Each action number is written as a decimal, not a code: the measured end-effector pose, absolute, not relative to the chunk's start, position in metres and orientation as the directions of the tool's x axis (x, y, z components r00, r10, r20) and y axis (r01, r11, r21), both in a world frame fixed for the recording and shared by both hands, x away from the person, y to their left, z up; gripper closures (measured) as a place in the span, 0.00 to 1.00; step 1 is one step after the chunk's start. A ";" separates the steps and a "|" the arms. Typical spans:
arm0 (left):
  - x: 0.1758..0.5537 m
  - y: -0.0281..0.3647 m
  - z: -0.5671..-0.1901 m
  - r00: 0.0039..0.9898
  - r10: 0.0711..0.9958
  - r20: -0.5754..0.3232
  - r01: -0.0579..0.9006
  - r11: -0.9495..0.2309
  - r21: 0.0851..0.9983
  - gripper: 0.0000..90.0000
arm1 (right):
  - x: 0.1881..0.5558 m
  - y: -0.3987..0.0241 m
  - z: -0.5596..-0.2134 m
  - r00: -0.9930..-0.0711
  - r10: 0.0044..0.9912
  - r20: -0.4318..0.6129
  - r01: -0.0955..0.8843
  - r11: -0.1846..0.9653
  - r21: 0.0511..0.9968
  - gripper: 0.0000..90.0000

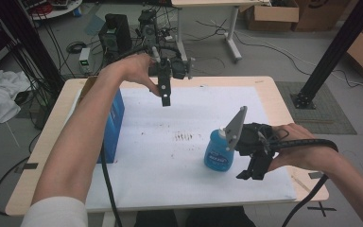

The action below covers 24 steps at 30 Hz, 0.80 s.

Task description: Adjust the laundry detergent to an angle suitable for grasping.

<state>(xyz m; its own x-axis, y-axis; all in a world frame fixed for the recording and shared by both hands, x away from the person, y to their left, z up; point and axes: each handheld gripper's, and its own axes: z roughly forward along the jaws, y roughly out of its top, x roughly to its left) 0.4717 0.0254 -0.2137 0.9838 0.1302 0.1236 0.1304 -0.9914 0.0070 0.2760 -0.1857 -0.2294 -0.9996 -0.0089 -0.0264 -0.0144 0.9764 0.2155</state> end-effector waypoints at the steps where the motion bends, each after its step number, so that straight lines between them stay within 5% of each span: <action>1: 0.472 0.025 -0.210 0.984 0.127 0.126 0.127 -0.992 0.012 0.21 | 0.276 -0.186 -0.229 -1.000 -0.010 -0.026 -0.016 0.976 0.216 0.20; 24: 0.468 0.030 -0.201 0.979 0.144 0.144 0.147 -0.989 -0.005 0.21 | 0.280 -0.183 -0.232 -1.000 -0.016 -0.026 -0.022 0.975 0.221 0.20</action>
<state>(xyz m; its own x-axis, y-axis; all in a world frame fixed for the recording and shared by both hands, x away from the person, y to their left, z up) 0.4684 0.0299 -0.2012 0.9790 0.1445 0.1437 0.1468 -0.9892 -0.0054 0.2804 -0.1834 -0.2322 -0.9995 -0.0165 -0.0255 -0.0217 0.9750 0.2211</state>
